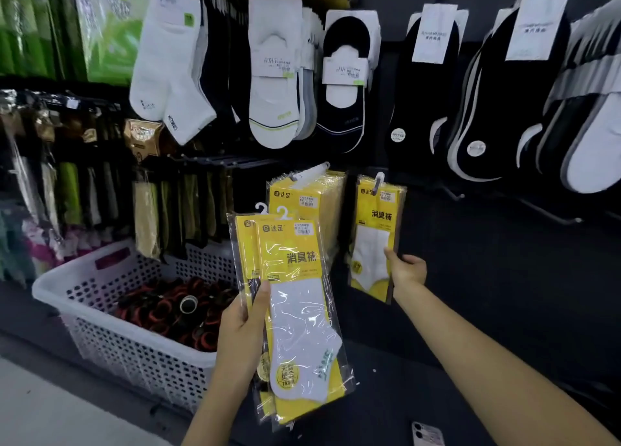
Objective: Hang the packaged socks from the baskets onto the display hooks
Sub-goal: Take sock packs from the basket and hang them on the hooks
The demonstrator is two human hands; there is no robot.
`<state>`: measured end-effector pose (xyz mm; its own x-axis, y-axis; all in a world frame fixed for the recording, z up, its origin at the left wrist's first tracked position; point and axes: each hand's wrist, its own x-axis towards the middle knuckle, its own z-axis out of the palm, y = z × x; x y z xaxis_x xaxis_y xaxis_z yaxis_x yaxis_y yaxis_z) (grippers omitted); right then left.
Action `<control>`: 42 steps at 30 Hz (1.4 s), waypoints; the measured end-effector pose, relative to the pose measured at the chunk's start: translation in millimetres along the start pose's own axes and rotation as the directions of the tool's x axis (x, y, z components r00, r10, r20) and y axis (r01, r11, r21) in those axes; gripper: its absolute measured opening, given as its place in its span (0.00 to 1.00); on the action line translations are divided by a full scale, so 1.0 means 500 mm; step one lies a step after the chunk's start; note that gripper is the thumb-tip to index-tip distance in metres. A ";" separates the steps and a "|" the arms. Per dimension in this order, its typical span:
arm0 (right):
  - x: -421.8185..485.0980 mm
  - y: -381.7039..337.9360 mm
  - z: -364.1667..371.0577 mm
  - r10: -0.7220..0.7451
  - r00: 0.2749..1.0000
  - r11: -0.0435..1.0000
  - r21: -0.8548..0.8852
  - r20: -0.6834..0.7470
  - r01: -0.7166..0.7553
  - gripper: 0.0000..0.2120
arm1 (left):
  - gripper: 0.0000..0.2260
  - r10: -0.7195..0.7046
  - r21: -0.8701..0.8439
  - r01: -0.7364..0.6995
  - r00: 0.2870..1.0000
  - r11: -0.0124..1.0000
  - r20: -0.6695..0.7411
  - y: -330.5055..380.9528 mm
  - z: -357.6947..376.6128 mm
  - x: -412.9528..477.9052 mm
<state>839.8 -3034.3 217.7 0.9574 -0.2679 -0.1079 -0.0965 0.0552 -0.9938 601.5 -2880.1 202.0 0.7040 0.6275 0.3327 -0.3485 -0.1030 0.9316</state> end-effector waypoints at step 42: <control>-0.035 -0.041 -0.009 -0.007 0.965 0.996 0.090 0.263 -0.017 0.10 | 0.20 -0.049 0.108 0.052 0.998 0.993 -0.031 -0.020 0.000 -0.015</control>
<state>824.0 -3035.1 239.9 0.9959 -0.0062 -0.0899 -0.0881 0.1464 -0.9853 599.8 -2883.5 190.3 0.7010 0.6552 0.2816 -0.2420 -0.1529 0.9582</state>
